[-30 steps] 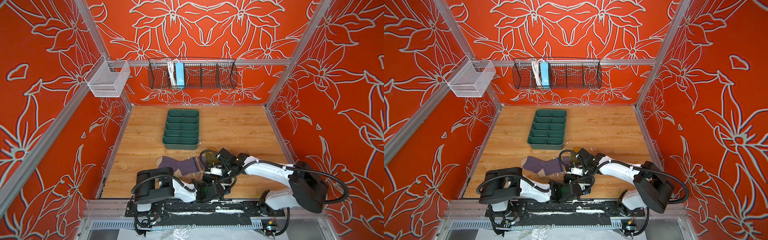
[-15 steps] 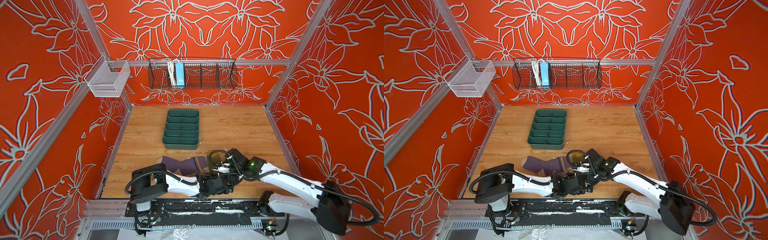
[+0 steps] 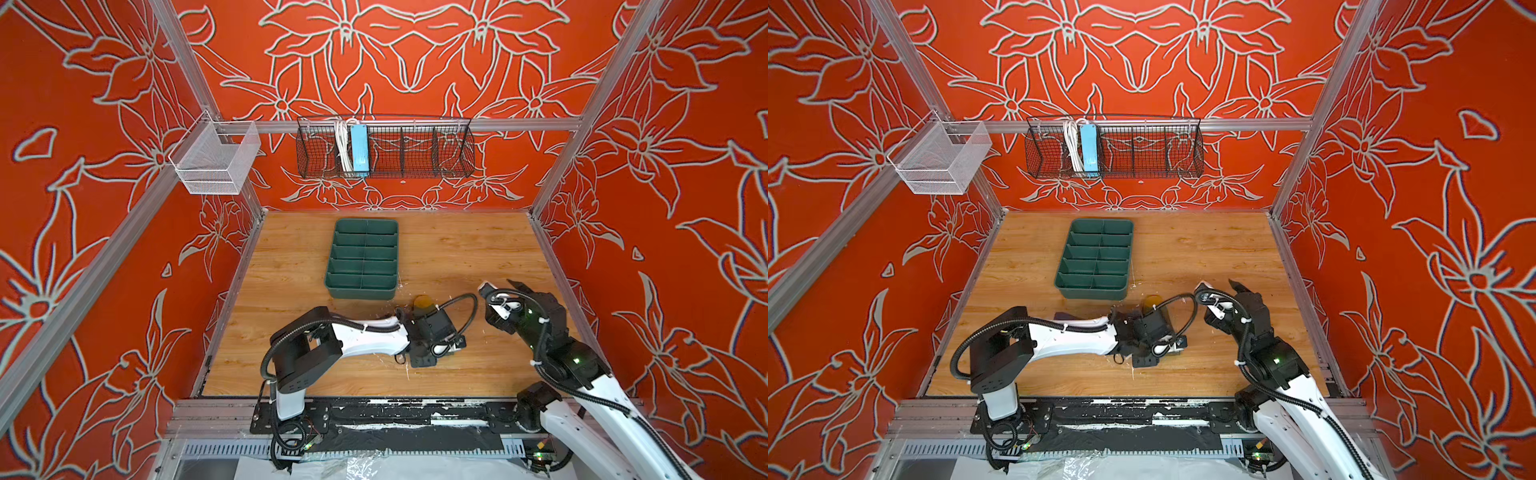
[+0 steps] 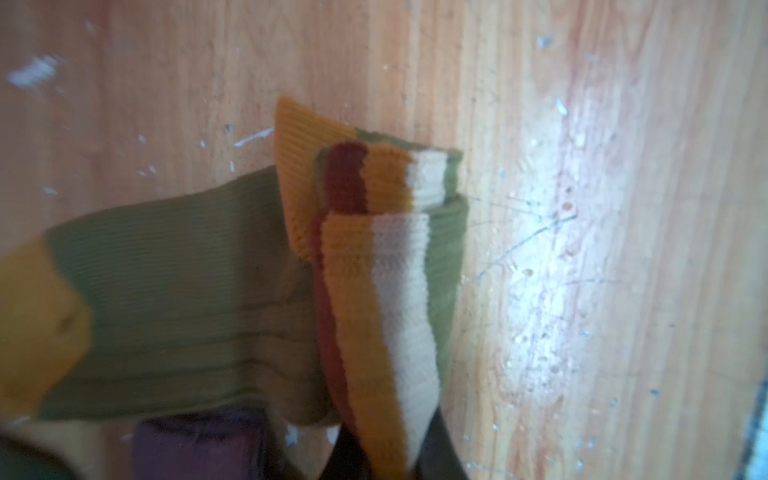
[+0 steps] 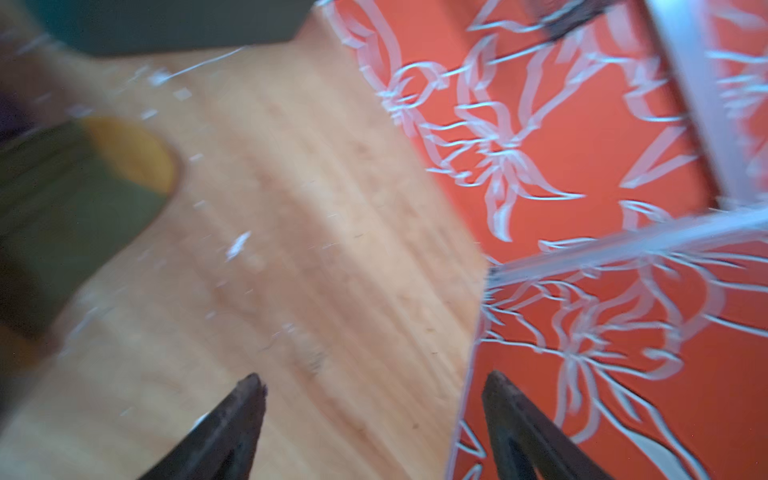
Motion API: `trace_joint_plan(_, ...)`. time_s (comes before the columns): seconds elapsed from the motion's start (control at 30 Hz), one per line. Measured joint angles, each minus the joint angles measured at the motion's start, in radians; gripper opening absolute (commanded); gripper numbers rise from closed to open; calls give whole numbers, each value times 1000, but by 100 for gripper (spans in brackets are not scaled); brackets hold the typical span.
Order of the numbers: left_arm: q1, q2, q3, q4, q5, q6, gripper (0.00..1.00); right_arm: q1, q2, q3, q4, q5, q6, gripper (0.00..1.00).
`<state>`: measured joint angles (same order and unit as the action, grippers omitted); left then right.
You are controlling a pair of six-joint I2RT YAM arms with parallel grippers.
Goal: Roll the socks
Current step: 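Hold the roll with the left gripper while the right gripper lifts away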
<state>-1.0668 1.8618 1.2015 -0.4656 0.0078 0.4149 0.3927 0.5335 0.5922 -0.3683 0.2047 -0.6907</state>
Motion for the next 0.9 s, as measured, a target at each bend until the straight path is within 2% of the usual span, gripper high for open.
trace_joint_plan(0.1, 54, 58, 90, -84, 128, -32, 0, -3, -63, 52, -24, -54, 10, 83)
trace_joint_plan(0.23, 106, 117, 166, -153, 263, -69, 0, -3, -128, 152, -168, -254, -16, 83)
trace_joint_plan(0.33, 139, 140, 184, -170, 346, -94, 0, 4, -113, 178, -287, -351, -53, 83)
trace_joint_plan(0.43, 171, 171, 207, -185, 431, -116, 0, 36, -73, 125, -385, -398, -96, 82)
trace_joint_plan(0.5, 184, 195, 229, -200, 479, -128, 0, 90, -43, 77, -423, -405, -114, 81)
trace_joint_plan(0.67, 196, 229, 254, -210, 559, -149, 0, 348, 83, -18, -430, -340, -144, 76)
trace_joint_plan(0.77, 197, 231, 253, -210, 574, -154, 0, 418, 189, -48, -368, -312, -164, 72)
trace_joint_plan(0.9, 198, 233, 253, -210, 580, -154, 0, 439, 337, -69, -235, -279, -199, 65)
